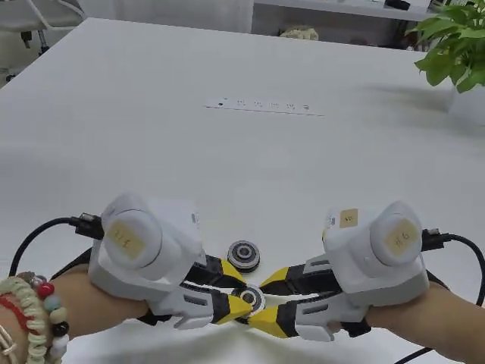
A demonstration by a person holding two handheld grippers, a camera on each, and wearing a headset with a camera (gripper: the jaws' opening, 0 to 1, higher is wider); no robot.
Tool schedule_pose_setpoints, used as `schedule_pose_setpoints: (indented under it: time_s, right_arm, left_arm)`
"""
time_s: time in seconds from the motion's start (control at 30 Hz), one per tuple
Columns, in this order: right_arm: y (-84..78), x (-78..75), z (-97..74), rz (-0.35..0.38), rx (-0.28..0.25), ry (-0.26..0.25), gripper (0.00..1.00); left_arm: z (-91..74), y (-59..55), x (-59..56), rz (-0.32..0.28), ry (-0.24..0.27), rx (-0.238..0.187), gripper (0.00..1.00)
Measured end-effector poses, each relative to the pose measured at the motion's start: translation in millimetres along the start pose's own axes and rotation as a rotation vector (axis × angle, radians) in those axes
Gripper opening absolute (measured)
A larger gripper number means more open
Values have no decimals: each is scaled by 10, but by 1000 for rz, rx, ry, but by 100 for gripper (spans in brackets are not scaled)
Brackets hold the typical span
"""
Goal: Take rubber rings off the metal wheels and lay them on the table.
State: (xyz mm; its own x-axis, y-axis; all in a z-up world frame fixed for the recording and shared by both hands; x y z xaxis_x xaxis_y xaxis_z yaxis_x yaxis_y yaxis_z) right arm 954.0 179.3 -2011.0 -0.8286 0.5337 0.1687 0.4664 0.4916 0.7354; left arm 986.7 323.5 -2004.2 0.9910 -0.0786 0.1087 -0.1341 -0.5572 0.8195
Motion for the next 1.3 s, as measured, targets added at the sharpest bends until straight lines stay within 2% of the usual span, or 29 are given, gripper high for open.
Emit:
schedule_pose_setpoints:
  time_s: [0.13,0.27,0.33,0.73,0.83,0.97,1.07,1.13,1.23,1.3]
  right_arm:
    - [-20,-4,1,-22,28,-3,20]
    - [-18,-5,-5,-30,30,-3,20]
    - [-27,-11,-13,-35,45,-4,18]
    - [-35,-28,-37,-25,55,5,10]
    - [-43,-39,-51,-24,63,1,3]
    - [-41,-42,-53,-29,66,-6,1]
    - [-37,-91,-71,17,64,-41,0]
    - [-39,-93,-84,74,57,-33,0]
    - [-39,-103,-88,116,55,-35,0]
    - [-42,-111,-91,185,49,-33,0]
  left_arm:
    - [-2,7,-3,8,-1,-3,9]
    - [-3,-8,5,9,-2,3,8]
    - [-8,-21,12,-5,0,-2,8]
    - [-8,-52,42,-28,-3,-23,8]
    - [-5,-51,39,-25,-5,-26,8]
    - [-3,-48,40,-23,-4,-26,8]
    - [-3,-46,45,-22,-6,-24,7]
    - [-3,-45,47,-22,-5,-24,7]
    - [-1,-45,45,-23,-5,-25,7]
    - [-1,-44,44,-20,-4,-24,7]
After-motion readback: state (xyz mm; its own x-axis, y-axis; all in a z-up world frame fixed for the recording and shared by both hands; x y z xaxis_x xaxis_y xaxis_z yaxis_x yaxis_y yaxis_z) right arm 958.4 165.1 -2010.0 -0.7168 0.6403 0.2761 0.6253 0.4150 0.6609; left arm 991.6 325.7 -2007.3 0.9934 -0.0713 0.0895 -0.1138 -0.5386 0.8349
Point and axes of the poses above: the centre of the closed fingertips' face, and the gripper's own axes: z roughly forward along the fingers, x roughly to its left, y roughly out of its top, the point moved 10 cm from there along -z, roughly backward along the fingers, and after that the axes turned 5 degrees about z, right-handed, at the moved point
